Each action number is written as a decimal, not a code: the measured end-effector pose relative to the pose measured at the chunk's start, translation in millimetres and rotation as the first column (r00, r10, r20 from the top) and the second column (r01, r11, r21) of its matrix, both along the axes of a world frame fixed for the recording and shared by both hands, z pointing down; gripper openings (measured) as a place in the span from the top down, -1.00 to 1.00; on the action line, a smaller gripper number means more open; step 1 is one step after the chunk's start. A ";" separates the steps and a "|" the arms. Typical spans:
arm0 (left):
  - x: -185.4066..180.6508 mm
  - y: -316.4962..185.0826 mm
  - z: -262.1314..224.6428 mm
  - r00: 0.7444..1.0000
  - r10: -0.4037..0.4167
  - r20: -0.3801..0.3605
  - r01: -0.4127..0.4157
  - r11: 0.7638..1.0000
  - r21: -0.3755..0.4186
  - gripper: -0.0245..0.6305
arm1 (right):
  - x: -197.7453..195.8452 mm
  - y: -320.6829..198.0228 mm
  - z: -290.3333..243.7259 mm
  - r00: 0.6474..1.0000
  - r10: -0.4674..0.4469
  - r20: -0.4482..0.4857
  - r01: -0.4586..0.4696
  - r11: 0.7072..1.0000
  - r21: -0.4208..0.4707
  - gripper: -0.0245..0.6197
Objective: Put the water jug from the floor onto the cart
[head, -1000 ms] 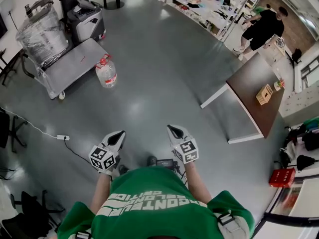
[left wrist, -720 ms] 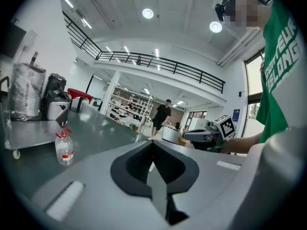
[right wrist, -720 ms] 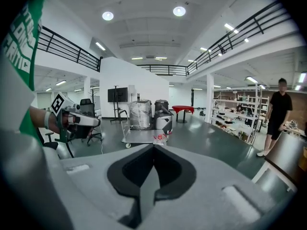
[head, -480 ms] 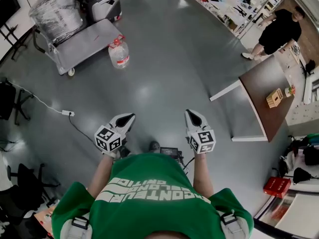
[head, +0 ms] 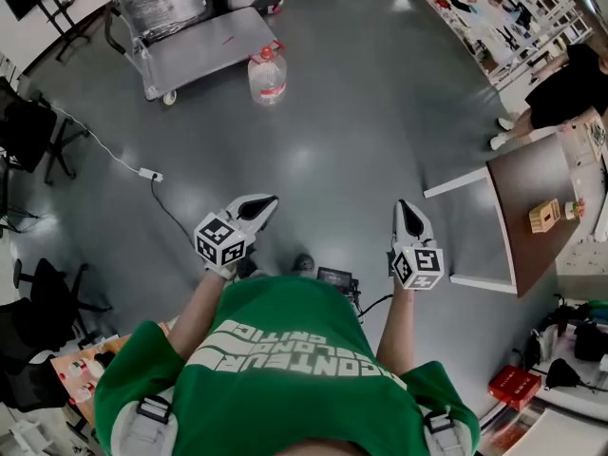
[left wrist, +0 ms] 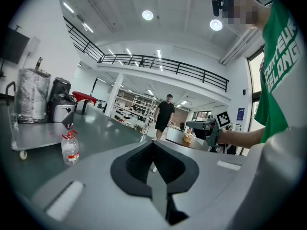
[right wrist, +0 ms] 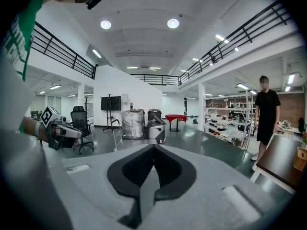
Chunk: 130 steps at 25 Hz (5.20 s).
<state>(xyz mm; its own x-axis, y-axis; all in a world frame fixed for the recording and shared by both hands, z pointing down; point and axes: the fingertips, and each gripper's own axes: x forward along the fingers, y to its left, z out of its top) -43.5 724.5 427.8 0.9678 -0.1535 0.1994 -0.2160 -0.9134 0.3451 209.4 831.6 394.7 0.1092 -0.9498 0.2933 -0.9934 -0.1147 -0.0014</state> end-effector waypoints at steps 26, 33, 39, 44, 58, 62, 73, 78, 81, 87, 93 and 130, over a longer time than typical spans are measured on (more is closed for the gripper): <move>21.1 -9.8 -2.0 0.975 -0.219 0.021 0.218 0.976 0.024 0.90 | 24.5 -41.1 46.1 0.969 -0.246 0.031 0.248 0.967 -0.058 0.95; 25.3 -41.8 3.1 0.978 -0.207 0.011 0.207 0.978 0.026 0.90 | 25.5 -67.6 48.8 0.971 -0.239 0.032 0.241 0.968 -0.075 0.95; 19.4 -80.4 2.6 0.980 -0.199 -0.003 0.199 0.980 0.014 0.90 | 16.2 -108.7 46.9 0.968 -0.248 0.031 0.250 0.964 -0.087 0.95; 11.7 -119.7 0.5 0.982 -0.187 -0.010 0.187 0.982 0.010 0.90 | 6.4 -149.4 43.0 0.969 -0.247 0.026 0.248 0.965 -0.089 0.95; -40.0 -204.4 4.7 0.984 -0.173 -0.046 0.171 0.984 -0.050 0.89 | -52.9 -244.5 31.3 0.958 -0.285 -0.017 0.281 0.953 -0.113 0.95; -53.3 -218.8 10.2 0.986 -0.161 -0.051 0.157 0.985 -0.067 0.89 | -67.0 -259.4 31.6 0.959 -0.281 -0.036 0.275 0.954 -0.121 0.95; -55.3 -252.4 12.8 0.988 -0.151 -0.038 0.147 0.986 -0.076 0.89 | -69.7 -293.7 42.2 0.964 -0.264 0.034 0.266 0.954 -0.136 0.95; -42.2 -272.2 17.0 0.985 -0.169 -0.024 0.167 0.983 -0.079 0.90 | -58.9 -325.7 53.5 0.952 -0.301 0.059 0.307 0.941 -0.141 0.95; -35.4 -288.1 18.2 0.980 -0.200 -0.018 0.198 0.977 -0.080 0.90 | -53.6 -353.8 56.5 0.939 -0.338 0.066 0.344 0.931 -0.125 0.95; -17.3 -327.3 14.3 0.968 -0.250 -0.012 0.248 0.966 -0.071 0.90 | -38.0 -416.7 48.2 0.913 -0.406 0.042 0.408 0.908 -0.093 0.95; 29.5 -362.2 4.7 0.966 -0.259 -0.011 0.259 0.965 -0.036 0.90 | 11.7 -453.1 48.9 0.906 -0.421 0.046 0.423 0.902 -0.083 0.95; 100.1 -432.7 0.5 0.952 -0.307 -0.009 0.306 0.952 -0.021 0.90 | 72.7 -530.9 62.6 0.868 -0.494 0.045 0.496 0.865 -0.080 0.95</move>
